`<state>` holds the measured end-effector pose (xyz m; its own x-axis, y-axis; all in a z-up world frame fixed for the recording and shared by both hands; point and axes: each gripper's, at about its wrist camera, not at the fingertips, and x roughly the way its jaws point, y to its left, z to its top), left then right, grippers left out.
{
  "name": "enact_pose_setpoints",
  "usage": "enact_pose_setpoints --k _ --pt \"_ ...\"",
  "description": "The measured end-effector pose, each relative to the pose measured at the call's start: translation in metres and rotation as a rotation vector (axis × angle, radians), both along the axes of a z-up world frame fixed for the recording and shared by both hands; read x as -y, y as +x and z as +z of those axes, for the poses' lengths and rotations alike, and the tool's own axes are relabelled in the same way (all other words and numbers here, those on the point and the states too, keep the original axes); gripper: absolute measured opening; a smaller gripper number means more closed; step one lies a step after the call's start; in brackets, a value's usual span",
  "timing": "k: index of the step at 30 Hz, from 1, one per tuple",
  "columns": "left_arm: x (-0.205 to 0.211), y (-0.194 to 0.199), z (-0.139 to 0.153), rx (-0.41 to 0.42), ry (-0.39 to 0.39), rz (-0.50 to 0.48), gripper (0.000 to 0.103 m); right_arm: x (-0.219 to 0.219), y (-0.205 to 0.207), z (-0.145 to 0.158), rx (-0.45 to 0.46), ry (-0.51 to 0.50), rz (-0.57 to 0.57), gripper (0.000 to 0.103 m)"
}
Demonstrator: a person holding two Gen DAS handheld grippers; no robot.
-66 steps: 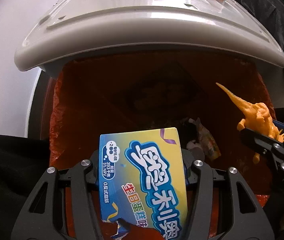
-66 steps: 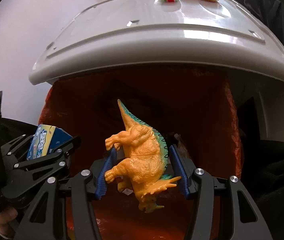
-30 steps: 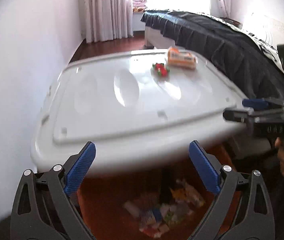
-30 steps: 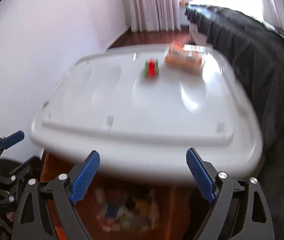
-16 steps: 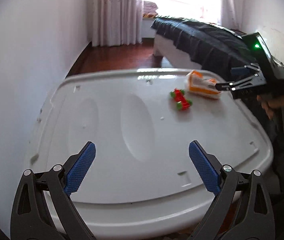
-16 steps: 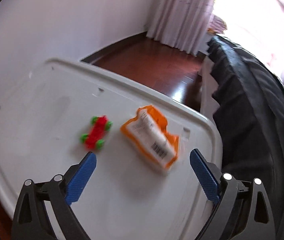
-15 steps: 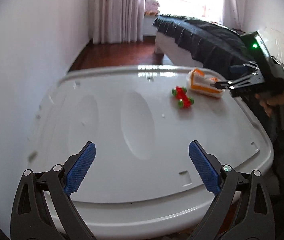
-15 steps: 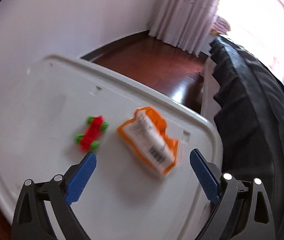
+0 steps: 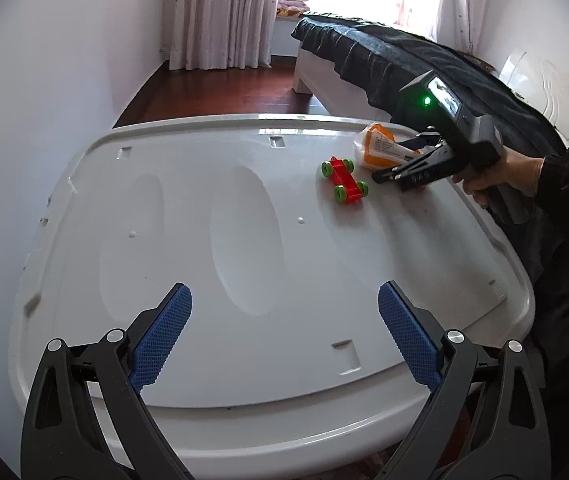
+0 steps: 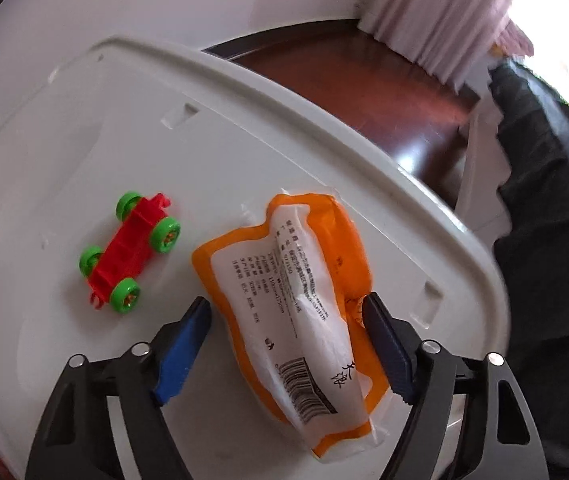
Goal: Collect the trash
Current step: 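Grasp the orange-and-white packet with the right tool, then grasp the red toy car with green wheels with the left tool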
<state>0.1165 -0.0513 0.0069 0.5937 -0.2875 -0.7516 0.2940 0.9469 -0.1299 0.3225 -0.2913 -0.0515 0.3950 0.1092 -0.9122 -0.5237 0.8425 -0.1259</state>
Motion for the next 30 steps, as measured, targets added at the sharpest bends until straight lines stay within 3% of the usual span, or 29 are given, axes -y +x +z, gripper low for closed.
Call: enact_pose_setpoints --k 2,5,6,11,14,18,23,30 --pt "-0.002 0.000 0.000 -0.001 -0.010 0.003 0.092 0.007 0.000 -0.001 -0.043 0.066 -0.068 0.056" --pt "-0.005 0.002 0.001 -0.010 -0.030 0.012 0.092 0.008 -0.012 0.001 -0.039 0.094 -0.159 0.032" --pt "-0.006 0.003 0.001 -0.010 -0.033 0.017 0.092 0.008 -0.017 0.002 -0.041 0.106 -0.208 0.028" --pt "-0.004 0.002 -0.003 -0.003 -0.007 0.011 0.092 0.021 -0.053 0.013 -0.062 0.243 -0.460 0.025" --pt "0.001 0.005 -0.010 -0.020 0.029 -0.010 0.092 0.028 -0.102 0.044 -0.033 0.393 -0.581 0.025" --pt "0.022 0.014 -0.012 -0.012 0.051 -0.048 0.092 0.032 -0.186 0.081 0.053 0.568 -0.642 0.025" --pt "0.078 0.052 -0.011 0.007 0.038 -0.083 0.092 0.036 -0.229 0.081 0.118 0.610 -0.700 0.026" --pt "0.127 0.112 -0.040 -0.089 -0.037 0.046 0.092 0.056 -0.241 0.091 0.173 0.650 -0.717 0.026"
